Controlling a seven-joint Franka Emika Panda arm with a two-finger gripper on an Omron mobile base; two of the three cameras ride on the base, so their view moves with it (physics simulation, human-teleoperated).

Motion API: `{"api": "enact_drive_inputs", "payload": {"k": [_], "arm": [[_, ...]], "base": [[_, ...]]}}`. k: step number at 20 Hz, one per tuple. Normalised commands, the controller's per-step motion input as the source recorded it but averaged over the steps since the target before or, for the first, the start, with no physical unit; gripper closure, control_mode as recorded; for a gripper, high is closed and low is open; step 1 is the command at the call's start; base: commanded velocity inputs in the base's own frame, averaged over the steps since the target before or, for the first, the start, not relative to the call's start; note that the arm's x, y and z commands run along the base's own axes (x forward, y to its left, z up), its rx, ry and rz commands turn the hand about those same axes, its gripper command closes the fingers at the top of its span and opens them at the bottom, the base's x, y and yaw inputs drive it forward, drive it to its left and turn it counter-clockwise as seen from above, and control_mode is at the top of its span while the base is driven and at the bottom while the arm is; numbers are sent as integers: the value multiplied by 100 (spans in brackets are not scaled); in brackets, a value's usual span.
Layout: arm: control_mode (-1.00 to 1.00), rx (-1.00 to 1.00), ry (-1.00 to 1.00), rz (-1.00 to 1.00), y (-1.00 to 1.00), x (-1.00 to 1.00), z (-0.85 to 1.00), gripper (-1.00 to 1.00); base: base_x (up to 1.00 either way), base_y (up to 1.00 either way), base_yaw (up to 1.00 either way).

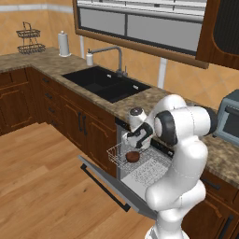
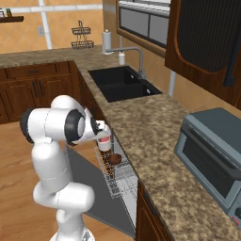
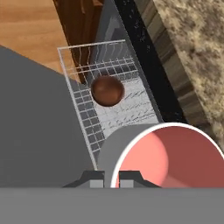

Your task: Pick up the cup and bowl from the counter, place them in the dishwasher, and close the dishwasher door.

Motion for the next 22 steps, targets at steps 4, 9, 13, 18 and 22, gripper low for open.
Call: {"api": "enact_drive_inputs", "payload": {"k": [4,9,13,18,22], "arm": [[-100,-2,0,-11,-2,-16,-75,100],[-100,-13,0,-16,-10,36,-90,100],[-100,-22,0,-16,0,41,-97,100],[-100,-18,0,-12,-5,26,-93,100],[-100,-8,0,-8,-26,52,-56,100]], "base": [[0,0,0],[0,0,0],[0,0,0],[0,0,0],[0,0,0]]}}
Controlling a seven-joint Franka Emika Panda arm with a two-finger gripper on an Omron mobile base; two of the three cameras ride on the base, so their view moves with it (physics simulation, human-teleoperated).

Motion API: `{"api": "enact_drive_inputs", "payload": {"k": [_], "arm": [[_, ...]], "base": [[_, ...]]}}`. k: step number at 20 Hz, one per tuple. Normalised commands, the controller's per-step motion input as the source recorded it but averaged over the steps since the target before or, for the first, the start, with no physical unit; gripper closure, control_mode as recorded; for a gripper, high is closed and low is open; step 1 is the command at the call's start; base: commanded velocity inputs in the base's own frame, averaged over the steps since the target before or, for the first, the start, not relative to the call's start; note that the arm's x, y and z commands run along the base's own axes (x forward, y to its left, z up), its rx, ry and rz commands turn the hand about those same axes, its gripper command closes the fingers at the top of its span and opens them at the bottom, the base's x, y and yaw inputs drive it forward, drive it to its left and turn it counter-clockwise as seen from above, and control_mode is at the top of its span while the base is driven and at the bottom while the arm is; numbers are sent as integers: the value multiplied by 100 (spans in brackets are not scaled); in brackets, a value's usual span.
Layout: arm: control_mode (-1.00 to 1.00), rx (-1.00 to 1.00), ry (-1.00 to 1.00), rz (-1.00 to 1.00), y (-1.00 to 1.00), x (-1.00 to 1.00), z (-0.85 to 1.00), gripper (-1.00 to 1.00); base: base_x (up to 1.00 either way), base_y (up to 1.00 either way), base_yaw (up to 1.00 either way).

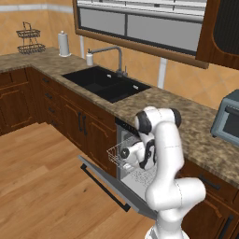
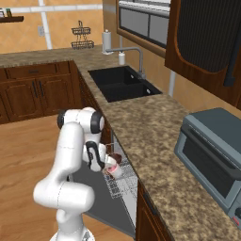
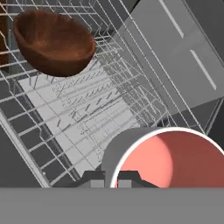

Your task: Pick up the cup and bowl from the counter, place them in the dishwasher, and close the dishwasher door.

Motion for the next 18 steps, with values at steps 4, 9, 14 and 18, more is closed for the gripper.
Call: {"api": "enact_drive_inputs", "payload": {"k": [4,9,14,18], "arm": [[-100,-1,0,-4,-28,58,-39,100],[-100,0,0,0,-21,73,-30,100],[-100,1,0,0,-12,71,-42,100],[-100,3,1,0,-1,17,-59,-100]], "base": [[0,0,0],[0,0,0],[0,0,0],[0,0,0]]}}
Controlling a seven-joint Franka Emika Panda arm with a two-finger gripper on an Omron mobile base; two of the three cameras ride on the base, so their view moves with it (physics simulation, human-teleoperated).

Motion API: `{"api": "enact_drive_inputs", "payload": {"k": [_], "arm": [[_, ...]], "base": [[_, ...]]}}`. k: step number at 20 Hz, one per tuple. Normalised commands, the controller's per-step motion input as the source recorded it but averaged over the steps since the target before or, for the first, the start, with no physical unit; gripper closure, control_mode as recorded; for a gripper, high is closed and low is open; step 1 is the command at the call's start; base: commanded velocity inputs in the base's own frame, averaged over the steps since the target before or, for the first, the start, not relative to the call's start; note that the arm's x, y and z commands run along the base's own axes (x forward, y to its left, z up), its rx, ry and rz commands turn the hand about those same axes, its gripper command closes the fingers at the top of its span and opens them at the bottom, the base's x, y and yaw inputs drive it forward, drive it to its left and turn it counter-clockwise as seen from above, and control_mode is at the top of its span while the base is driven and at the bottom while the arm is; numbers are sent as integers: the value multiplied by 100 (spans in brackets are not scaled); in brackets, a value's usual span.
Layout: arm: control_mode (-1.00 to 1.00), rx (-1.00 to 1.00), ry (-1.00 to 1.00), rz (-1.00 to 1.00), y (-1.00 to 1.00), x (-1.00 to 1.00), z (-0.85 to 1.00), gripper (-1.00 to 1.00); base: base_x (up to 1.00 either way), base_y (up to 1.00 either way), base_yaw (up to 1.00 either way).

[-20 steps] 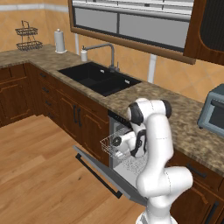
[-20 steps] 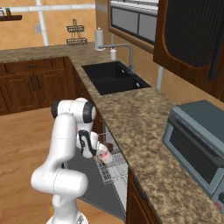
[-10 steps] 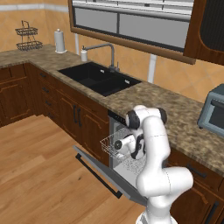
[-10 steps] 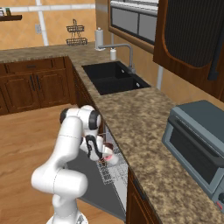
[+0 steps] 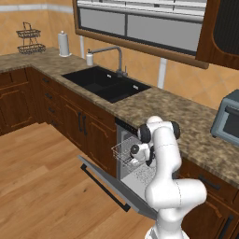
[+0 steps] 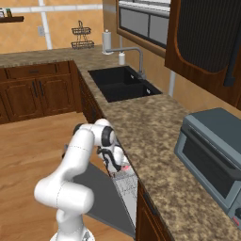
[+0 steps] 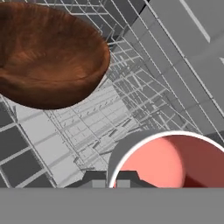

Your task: Pick up the cup and bowl from the counter, place them in the dishwasher, and close the dishwasher door.

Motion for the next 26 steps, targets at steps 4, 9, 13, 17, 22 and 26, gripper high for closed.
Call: {"api": "enact_drive_inputs", "payload": {"k": [4,9,13,17,22,26], "arm": [[-100,6,1,0,5,-15,-38,-100],[-100,2,-2,0,6,-39,-3,-100],[-100,0,-5,0,17,-41,68,-100],[-100,0,0,0,49,-26,100,-100],[-100,0,7,0,77,-8,100,-100],[-100,0,18,1,89,0,100,-100]], "base": [[0,0,0],[0,0,0],[0,0,0],[0,0,0],[0,0,0],[0,0,0]]}}
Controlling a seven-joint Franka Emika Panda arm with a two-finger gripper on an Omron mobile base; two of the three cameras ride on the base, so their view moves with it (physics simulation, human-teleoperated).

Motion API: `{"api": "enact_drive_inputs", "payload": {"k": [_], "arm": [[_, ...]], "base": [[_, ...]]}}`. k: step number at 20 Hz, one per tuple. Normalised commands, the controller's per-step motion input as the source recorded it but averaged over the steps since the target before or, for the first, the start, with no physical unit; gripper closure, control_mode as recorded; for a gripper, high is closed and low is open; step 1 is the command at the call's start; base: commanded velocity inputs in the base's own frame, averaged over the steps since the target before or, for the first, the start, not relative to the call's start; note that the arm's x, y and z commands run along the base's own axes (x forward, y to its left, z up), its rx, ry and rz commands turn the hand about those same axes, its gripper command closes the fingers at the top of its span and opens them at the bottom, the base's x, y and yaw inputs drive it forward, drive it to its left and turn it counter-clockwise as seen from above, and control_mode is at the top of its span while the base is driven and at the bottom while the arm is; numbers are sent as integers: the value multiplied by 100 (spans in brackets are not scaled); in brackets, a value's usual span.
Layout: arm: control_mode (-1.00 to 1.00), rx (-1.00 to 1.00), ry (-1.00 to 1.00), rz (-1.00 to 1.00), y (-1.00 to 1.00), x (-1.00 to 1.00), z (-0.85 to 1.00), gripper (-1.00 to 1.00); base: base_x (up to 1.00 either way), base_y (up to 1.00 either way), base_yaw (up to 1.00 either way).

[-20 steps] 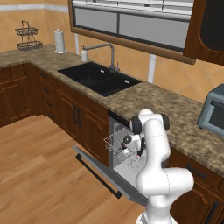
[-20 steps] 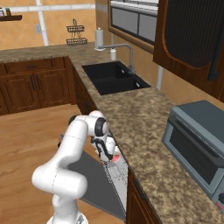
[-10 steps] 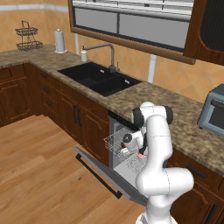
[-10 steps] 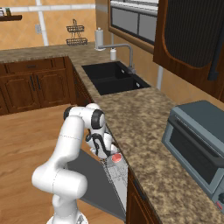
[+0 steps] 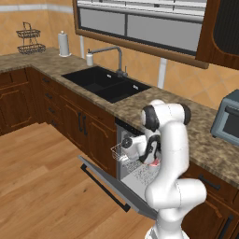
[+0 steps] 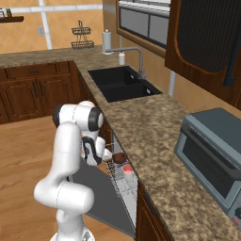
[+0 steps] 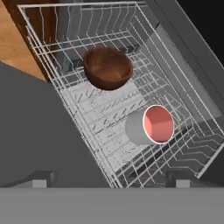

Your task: Pick up the cup and bowl from the counter, place them in the dishwasher, and close the dishwasher door.

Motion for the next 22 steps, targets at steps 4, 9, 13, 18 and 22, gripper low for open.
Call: {"api": "enact_drive_inputs", "payload": {"k": [4,9,13,18,22], "arm": [[-100,0,26,1,82,5,100,-100],[-100,0,35,2,72,0,100,-100],[-100,-7,41,0,79,0,100,-100],[-100,-25,28,0,94,-3,98,-100],[-100,-51,0,0,100,-32,48,-100]], "base": [[0,0,0],[0,0,0],[0,0,0],[0,0,0],[0,0,0]]}}
